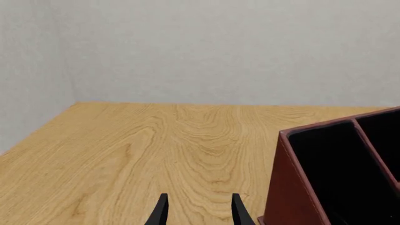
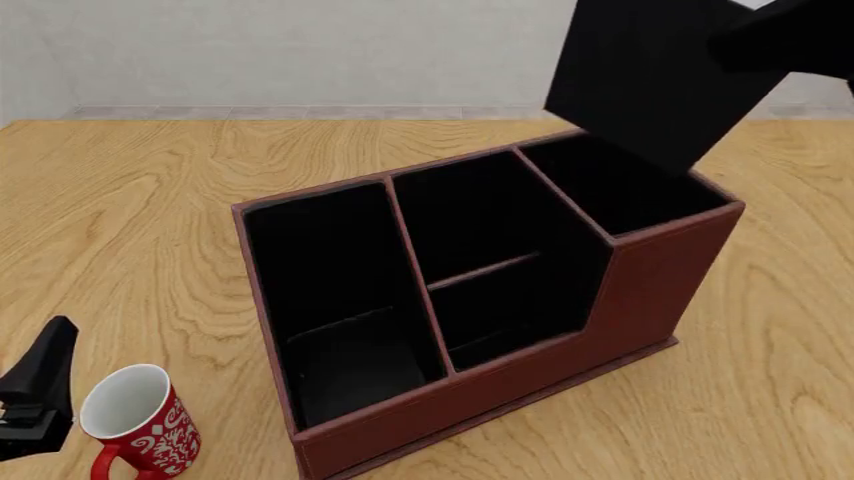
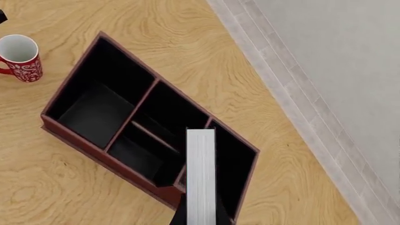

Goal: Pick up the book and place it in the right compartment of the caddy.

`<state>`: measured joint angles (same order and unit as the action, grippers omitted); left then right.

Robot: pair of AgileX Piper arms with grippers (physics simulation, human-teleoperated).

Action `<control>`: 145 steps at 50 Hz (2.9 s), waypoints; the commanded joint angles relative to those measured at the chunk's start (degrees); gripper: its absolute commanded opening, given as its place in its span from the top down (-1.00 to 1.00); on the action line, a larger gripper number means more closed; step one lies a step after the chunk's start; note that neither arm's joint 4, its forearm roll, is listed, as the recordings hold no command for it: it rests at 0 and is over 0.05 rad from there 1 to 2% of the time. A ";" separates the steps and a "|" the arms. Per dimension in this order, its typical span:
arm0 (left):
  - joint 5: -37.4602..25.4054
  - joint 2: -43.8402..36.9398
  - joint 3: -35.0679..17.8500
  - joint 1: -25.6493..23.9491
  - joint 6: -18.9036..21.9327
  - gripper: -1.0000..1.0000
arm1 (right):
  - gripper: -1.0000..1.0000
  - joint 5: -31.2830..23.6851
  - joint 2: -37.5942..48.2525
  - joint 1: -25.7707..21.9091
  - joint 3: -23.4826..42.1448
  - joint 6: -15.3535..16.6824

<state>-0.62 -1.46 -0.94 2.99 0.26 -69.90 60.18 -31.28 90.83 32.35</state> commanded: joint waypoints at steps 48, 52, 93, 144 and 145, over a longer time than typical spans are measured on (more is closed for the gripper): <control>-0.32 0.41 0.05 -0.58 0.07 -1.00 | 1.00 0.00 -0.30 6.36 0.42 -3.12; -0.46 0.55 0.02 -0.58 0.07 -1.00 | 1.00 0.00 0.21 6.33 0.57 -3.70; -1.03 1.02 -0.02 -0.59 0.14 -1.00 | 1.00 0.00 6.92 9.35 4.36 -6.83; -1.43 1.26 -0.28 -0.59 0.12 -1.00 | 1.00 0.01 12.56 11.45 7.84 -14.36; -1.40 1.26 -0.25 -0.59 0.12 -1.00 | 1.00 0.01 12.53 11.54 7.75 -14.62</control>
<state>-1.64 -0.54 -1.09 2.41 0.39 -69.90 72.50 -19.05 98.55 20.59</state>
